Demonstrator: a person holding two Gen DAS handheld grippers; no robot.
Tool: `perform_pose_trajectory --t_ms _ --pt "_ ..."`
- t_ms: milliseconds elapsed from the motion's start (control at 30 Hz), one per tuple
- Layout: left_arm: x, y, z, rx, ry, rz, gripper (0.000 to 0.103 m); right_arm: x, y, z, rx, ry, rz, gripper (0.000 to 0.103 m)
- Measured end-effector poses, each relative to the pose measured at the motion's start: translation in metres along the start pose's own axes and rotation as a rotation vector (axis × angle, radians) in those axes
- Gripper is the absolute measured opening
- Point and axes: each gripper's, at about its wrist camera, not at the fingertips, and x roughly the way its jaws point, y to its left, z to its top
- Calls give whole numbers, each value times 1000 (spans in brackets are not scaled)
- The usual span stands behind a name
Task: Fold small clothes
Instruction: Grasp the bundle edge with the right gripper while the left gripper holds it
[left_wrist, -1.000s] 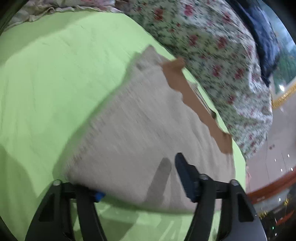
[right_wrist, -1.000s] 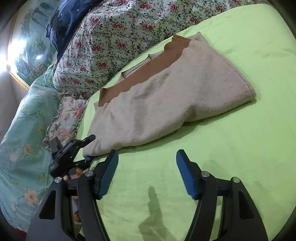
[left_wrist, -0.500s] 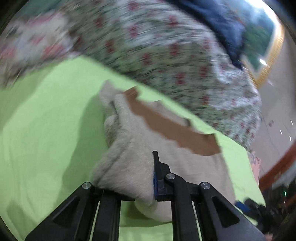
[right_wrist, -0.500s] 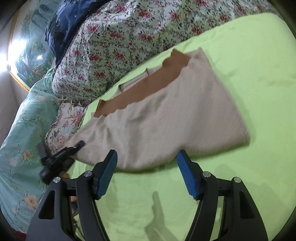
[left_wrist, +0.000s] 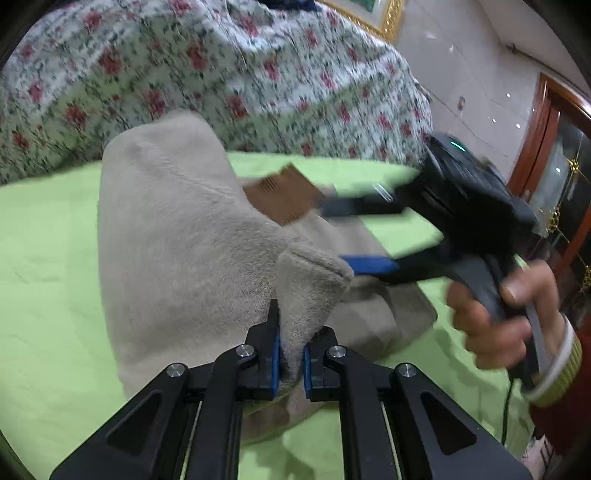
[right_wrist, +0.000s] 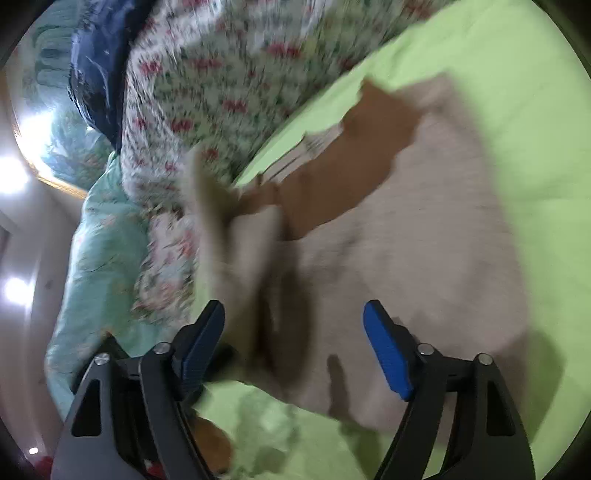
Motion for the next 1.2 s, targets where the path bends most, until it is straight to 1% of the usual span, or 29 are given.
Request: perform_pose_trajectory --t_ms 33,67,100,133,167,200,233,267,300,333,367,400,433,467,533,600,633,733,800,833,867,900,967,1033,1133,1200 --pt "0 2 -2 -15 5 -11 8 11 -2 5 8 32 22 84" --pt "-2 4 -2 -30 3 -22 8 27 -3 10 20 62 -1 84" --pt "-5 7 -4 -44 -5 -34 8 35 -2 13 18 73 -13 85" --pt "-9 10 -4 -57 -13 -47 8 46 1 16 6 92 -10 85" --pt "-12 12 -3 -65 -19 -58 8 60 6 21 -2 124 26 85" --pt "-14 14 -2 -68 -19 -63 8 67 9 23 -3 136 52 85" --pt "-16 14 -2 -62 -16 -62 8 78 16 28 -11 152 98 85" --pt "-16 15 -2 -54 -15 -59 8 87 22 33 -24 154 118 85" --pt "-17 14 -1 -47 -13 -57 8 94 28 39 -47 148 116 84" --pt "-16 13 -1 -42 -11 -54 8 102 32 46 -66 145 99 77" --pt "-16 13 1 -41 -8 -49 8 110 34 53 -71 149 79 63" --pt "-16 13 2 -43 -8 -45 8 116 34 58 -67 155 71 53" --pt "-16 13 2 -46 -10 -46 8 120 34 65 -67 160 62 34" --pt "-17 13 2 -50 -9 -54 8 120 40 70 -96 148 45 25" --pt "-18 10 7 -50 -11 -73 8 109 53 73 -177 119 14 21" --pt "-20 -3 15 -29 -26 -114 8 77 72 71 -275 57 17 19" --pt "-18 -12 19 -15 -32 -132 8 59 76 71 -311 30 4 19" --pt "-1 -43 27 25 -26 -176 8 18 78 69 -390 -35 -95 19" --pt "21 -59 26 31 5 -212 8 -8 56 67 -375 -57 -164 19" --pt "36 -65 23 20 29 -232 8 -13 47 68 -359 -60 -191 19" --pt "48 -68 21 8 55 -249 8 -19 28 67 -327 -57 -239 19" --pt "61 -72 17 -3 88 -262 8 -24 16 67 -307 -56 -262 19" --pt "77 -78 11 -4 123 -267 8 -29 -11 65 -262 -48 -311 19" --pt "86 -82 8 -7 143 -271 8 -32 -21 63 -261 -52 -332 19" --pt "94 -83 10 1 150 -265 8 -45 -21 64 -294 -105 -327 19" --pt "103 -82 10 -3 179 -258 8 -44 -28 66 -280 -113 -359 19"
